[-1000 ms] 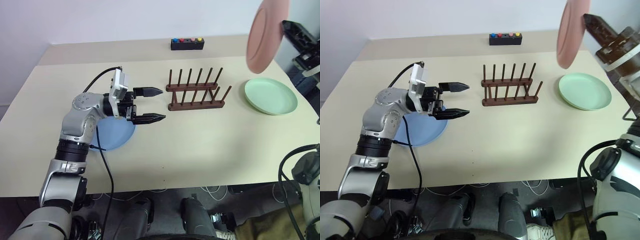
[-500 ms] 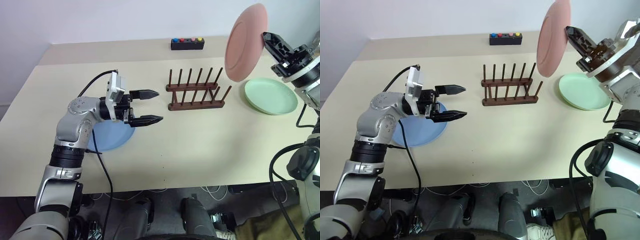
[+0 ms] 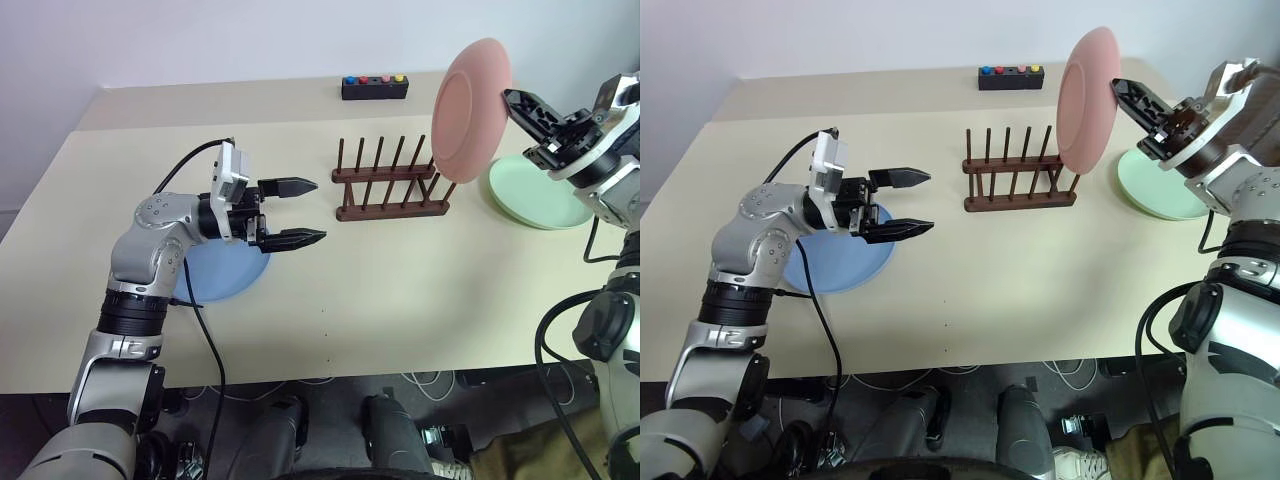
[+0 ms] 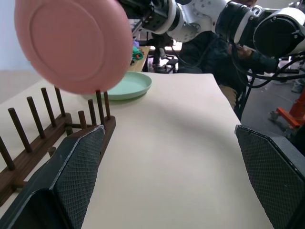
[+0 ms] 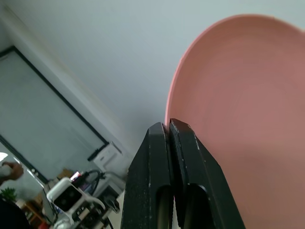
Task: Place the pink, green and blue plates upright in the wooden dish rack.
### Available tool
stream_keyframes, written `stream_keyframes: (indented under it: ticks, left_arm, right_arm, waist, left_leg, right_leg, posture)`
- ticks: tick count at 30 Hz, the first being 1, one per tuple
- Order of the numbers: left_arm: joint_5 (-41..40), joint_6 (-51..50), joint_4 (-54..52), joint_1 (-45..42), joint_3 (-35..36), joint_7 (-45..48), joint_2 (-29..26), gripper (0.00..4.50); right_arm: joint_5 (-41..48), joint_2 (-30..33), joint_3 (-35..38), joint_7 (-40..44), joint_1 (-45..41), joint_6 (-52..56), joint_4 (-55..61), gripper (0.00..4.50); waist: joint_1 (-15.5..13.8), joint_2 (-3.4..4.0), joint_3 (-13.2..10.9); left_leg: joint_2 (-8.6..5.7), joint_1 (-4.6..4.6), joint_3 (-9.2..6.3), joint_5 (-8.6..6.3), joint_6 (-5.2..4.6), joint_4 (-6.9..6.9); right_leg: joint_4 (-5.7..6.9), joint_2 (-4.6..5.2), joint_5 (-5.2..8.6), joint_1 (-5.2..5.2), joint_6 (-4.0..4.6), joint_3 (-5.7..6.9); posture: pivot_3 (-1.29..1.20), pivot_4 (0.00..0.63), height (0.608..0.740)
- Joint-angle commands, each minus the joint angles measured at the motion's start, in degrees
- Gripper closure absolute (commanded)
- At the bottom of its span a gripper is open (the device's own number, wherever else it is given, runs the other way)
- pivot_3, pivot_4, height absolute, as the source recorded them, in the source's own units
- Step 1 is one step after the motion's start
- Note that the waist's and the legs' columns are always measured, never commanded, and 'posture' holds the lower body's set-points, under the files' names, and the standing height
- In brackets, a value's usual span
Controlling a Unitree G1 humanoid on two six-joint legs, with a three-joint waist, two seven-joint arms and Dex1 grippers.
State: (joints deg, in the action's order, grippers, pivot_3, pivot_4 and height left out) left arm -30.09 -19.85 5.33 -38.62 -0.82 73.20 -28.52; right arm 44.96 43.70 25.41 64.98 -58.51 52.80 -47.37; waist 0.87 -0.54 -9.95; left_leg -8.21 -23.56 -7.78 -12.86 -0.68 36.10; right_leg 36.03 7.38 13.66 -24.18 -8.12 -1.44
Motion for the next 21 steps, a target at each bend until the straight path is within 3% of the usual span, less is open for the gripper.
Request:
stream_keyframes:
  ticks: [1,18,21]
  left_arm:
    - [-1.28,-0.45,-2.60,-0.22,1.19,-0.27,-0.79,0.00]
    - [-2.54,-2.50,-5.26,1.40,1.67,-2.65,-1.11,0.00]
    - [-2.89,-2.71,-6.28,2.08,1.53,-3.26,-1.05,0.00]
  right_arm:
    - [-0.74,1.00,0.27,2.07,-2.96,-1.72,-0.95,4.44]
    - [-8.18,-0.56,-1.55,1.45,-4.66,-5.68,-11.04,4.44]
    - [-8.44,-1.01,-0.97,0.24,-5.17,-6.00,-11.76,3.61]
  waist:
    - [0.01,0.00,0.00]
    - [0.05,0.00,0.00]
    - [0.03,0.00,0.00]
  left_leg:
    - [0.00,0.00,0.00,0.00,0.00,0.00]
    - [0.00,0.00,0.01,0.01,0.02,0.00]
    - [0.00,0.00,0.01,0.01,0.02,0.00]
  right_leg:
    - [0.00,0.00,0.00,-0.01,0.00,0.00]
    - [0.02,0.00,0.00,-0.02,0.00,-0.01]
    - [0.02,0.00,0.00,-0.02,0.00,-0.01]
  posture:
    - [0.00,0.150,0.740]
    - [0.00,0.150,0.740]
    - [0.00,0.150,0.740]
